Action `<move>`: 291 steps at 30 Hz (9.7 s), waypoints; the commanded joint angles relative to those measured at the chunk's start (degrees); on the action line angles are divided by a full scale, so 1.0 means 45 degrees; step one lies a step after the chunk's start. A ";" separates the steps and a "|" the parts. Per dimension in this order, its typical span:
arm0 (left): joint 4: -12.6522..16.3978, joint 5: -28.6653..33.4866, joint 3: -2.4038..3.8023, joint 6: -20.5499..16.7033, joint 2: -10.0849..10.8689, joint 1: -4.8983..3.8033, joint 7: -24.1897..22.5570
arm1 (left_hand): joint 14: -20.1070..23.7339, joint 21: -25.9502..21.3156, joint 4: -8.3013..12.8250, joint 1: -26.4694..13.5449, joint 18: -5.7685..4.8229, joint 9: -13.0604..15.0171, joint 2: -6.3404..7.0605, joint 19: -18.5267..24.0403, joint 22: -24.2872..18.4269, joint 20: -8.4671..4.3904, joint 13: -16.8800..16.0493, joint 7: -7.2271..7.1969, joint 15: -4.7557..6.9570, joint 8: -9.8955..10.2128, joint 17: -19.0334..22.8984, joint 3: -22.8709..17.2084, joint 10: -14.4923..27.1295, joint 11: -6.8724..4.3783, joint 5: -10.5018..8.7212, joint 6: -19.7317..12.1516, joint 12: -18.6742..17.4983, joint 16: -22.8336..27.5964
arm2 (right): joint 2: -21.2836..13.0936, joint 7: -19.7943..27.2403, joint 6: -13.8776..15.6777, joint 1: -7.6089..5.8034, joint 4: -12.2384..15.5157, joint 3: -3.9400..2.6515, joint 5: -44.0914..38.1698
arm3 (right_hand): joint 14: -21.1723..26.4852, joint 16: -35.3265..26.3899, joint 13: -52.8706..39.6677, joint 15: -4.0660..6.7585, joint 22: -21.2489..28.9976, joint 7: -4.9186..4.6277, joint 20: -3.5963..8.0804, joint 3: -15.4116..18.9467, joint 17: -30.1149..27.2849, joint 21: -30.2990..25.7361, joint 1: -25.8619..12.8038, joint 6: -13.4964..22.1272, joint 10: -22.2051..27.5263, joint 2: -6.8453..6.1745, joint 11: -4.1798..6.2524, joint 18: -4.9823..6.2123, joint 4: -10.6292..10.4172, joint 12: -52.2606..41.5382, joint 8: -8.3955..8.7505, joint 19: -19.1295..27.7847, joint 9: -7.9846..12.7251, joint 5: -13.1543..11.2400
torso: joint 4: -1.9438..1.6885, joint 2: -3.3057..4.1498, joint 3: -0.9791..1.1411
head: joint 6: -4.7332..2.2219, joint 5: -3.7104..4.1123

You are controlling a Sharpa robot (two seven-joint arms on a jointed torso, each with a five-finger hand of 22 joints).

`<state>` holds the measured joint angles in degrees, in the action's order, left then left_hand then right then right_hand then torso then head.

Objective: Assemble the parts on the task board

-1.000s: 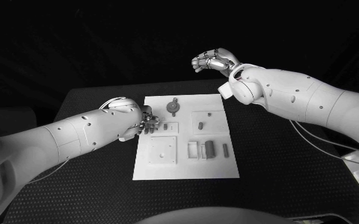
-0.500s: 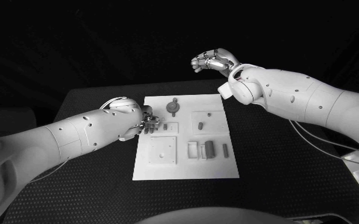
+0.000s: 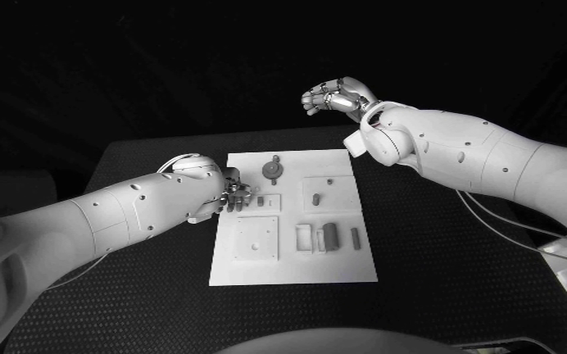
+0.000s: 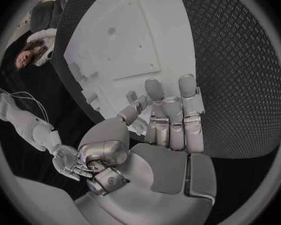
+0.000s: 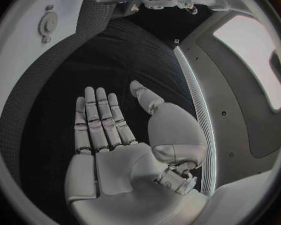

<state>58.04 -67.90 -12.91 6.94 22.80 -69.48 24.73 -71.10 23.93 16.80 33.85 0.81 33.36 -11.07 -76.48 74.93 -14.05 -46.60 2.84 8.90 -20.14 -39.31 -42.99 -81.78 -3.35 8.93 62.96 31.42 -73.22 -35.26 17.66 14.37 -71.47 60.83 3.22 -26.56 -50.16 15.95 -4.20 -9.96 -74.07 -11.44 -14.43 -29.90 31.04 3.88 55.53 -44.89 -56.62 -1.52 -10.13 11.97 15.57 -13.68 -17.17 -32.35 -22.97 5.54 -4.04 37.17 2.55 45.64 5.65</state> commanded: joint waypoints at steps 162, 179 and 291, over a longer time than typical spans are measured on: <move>-0.2899 -0.1052 -0.0014 -0.3891 -0.1848 0.0044 -0.6687 | 0.4367 -0.4462 -0.0016 0.7099 0.0058 0.0008 0.3653 0.4195 -0.2362 0.2488 0.5735 0.0982 -0.2598 0.0662 0.3766 0.2256 0.4769 0.2212 -0.1326 -0.2903 -0.4820 0.4496 | 0.0142 0.0084 -0.0124 0.0052 -0.0178 -0.0009 -0.0059 | 0.0179 0.0006 0.0005 -0.0053 -0.0044 -0.0222 0.0010 0.0007 -0.0059 -0.0031 -0.0157 0.0180 -0.0043 -0.0047 -0.0010 -0.0010 -0.0024 0.0136 -0.0027 0.0183 0.0067 -0.0015 | 0.0003 0.0020 0.0010 | -0.0260 0.0176; -0.3871 -0.1416 -0.0018 -0.4106 -0.2257 0.0652 -0.7033 | 0.4211 -0.4408 -0.0033 0.7313 0.0065 -0.0292 0.3850 0.4065 -0.2471 0.2457 0.6034 0.0965 -0.2558 0.0940 0.3593 0.2421 0.4593 0.2282 -0.1321 -0.2986 -0.5285 0.4554 | 0.0222 -0.0004 -0.0103 -0.0038 -0.0264 -0.0010 -0.0061 | 0.0218 -0.0005 0.0009 -0.0062 -0.0053 -0.0230 0.0013 0.0004 -0.0072 -0.0034 -0.0150 0.0214 -0.0023 -0.0063 -0.0017 -0.0018 -0.0015 0.0158 -0.0014 0.0209 0.0079 -0.0014 | -0.0005 0.0035 0.0012 | -0.0290 0.0390; -0.4738 -0.1593 -0.0097 -0.3318 -0.2787 0.1304 -0.7248 | 0.3560 -0.4432 -0.0033 0.7625 -0.0014 -0.1037 0.3658 0.3344 -0.2333 0.2097 0.6156 0.1146 -0.2190 0.0826 0.2366 0.2297 0.3366 0.2109 -0.1258 -0.2262 -0.5651 0.4606 | 0.0410 -0.0006 -0.0264 -0.0111 -0.0057 -0.0010 -0.0060 | 0.0288 0.0003 0.0004 -0.0091 -0.0101 -0.0234 0.0018 -0.0011 -0.0102 -0.0029 -0.0143 0.0238 -0.0022 -0.0029 -0.0025 -0.0051 -0.0025 0.0196 -0.0030 0.0277 0.0100 -0.0015 | -0.0008 -0.0013 -0.0019 | 0.0254 0.0774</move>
<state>36.49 -74.35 -13.00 -10.13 10.37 -64.50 -7.41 -54.67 4.26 16.59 68.30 0.84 28.75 5.13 -61.04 64.53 -4.71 -19.00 7.86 -1.02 -16.26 -28.58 -33.05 -66.36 6.04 3.49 52.40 6.24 -52.75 -33.49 17.26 13.80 -71.95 60.59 3.20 -26.54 -49.22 15.95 -4.19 -10.46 -74.42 -11.38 -14.42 -29.90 30.67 3.88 55.30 -44.14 -56.62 -1.75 -10.13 11.97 15.57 -13.01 -17.17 -31.53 -22.60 5.54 -4.08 37.10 2.43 46.73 9.08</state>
